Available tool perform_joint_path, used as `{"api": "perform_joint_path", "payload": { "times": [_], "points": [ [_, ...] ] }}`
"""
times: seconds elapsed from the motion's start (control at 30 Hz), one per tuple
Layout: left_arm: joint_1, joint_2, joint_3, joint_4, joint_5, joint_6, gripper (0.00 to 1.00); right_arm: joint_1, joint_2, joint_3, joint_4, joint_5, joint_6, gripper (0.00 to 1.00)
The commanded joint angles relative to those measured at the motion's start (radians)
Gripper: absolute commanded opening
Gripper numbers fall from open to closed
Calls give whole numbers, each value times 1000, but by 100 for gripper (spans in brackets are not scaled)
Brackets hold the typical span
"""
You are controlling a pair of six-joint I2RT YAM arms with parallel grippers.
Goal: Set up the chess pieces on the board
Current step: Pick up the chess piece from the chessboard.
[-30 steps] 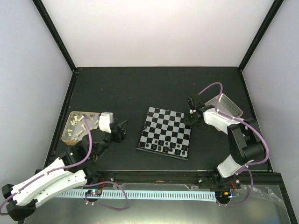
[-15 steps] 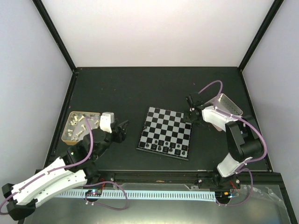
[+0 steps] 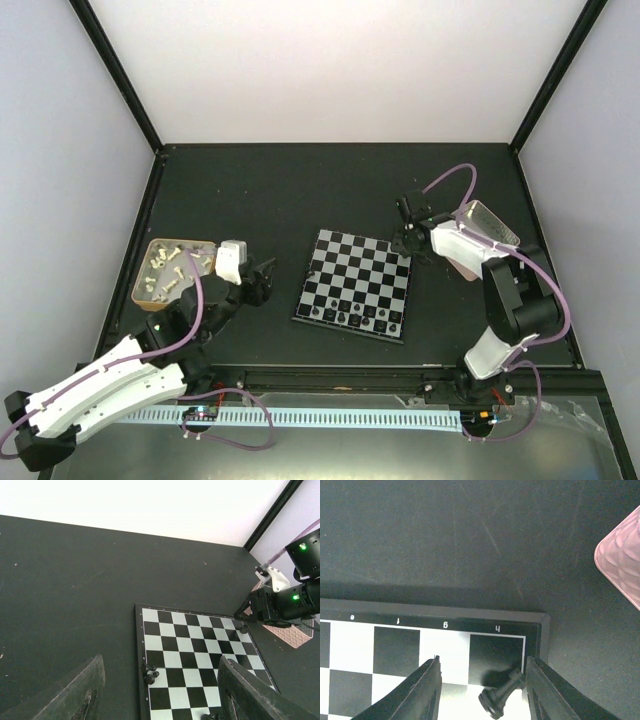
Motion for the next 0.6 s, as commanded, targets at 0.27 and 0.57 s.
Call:
{"api": "perform_joint_path", "payload": {
  "times": [0.27, 0.57],
  "points": [
    [6, 7, 17, 19, -2, 0, 63, 38, 46, 13, -36, 142, 46, 44],
    [5, 12, 15, 24, 6, -1, 63, 70, 7, -27, -50, 163, 70, 31]
  ]
}}
